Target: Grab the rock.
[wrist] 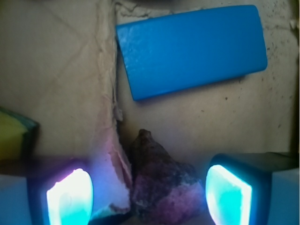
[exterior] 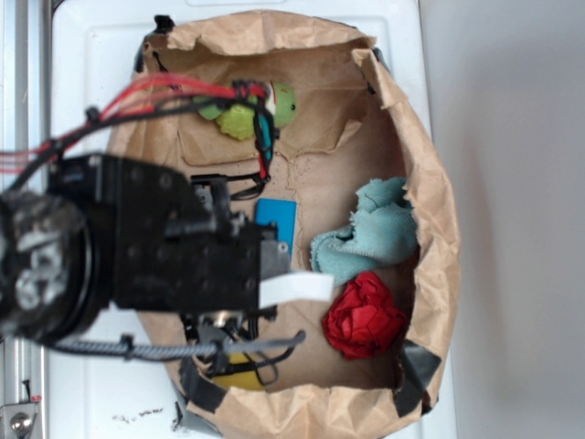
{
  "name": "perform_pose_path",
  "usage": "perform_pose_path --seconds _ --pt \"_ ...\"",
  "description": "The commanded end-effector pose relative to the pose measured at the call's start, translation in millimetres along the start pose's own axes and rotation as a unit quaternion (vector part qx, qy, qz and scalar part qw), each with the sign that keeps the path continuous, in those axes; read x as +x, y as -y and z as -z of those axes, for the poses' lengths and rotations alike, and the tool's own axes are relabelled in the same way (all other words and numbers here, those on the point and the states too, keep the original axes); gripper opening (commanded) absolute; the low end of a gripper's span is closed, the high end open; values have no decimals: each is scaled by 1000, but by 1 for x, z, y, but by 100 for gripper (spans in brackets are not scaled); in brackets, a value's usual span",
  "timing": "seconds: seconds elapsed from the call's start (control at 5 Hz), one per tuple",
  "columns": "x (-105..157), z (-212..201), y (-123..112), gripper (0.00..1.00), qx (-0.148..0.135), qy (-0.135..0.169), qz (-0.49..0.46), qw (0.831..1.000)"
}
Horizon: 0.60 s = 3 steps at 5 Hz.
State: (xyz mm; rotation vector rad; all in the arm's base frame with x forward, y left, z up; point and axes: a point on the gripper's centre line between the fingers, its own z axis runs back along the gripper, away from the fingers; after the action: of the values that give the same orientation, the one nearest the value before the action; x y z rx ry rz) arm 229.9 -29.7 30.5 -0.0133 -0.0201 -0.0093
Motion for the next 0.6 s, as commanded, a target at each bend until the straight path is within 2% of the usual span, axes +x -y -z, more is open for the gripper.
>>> perform_pose_path --seconds 0.0,0.2,0.4 --pt "-4 4 -1 100 17 16 22 999" --pt "-3 3 -1 57 16 21 17 1000" --pt "-1 4 -3 0 21 21 12 999"
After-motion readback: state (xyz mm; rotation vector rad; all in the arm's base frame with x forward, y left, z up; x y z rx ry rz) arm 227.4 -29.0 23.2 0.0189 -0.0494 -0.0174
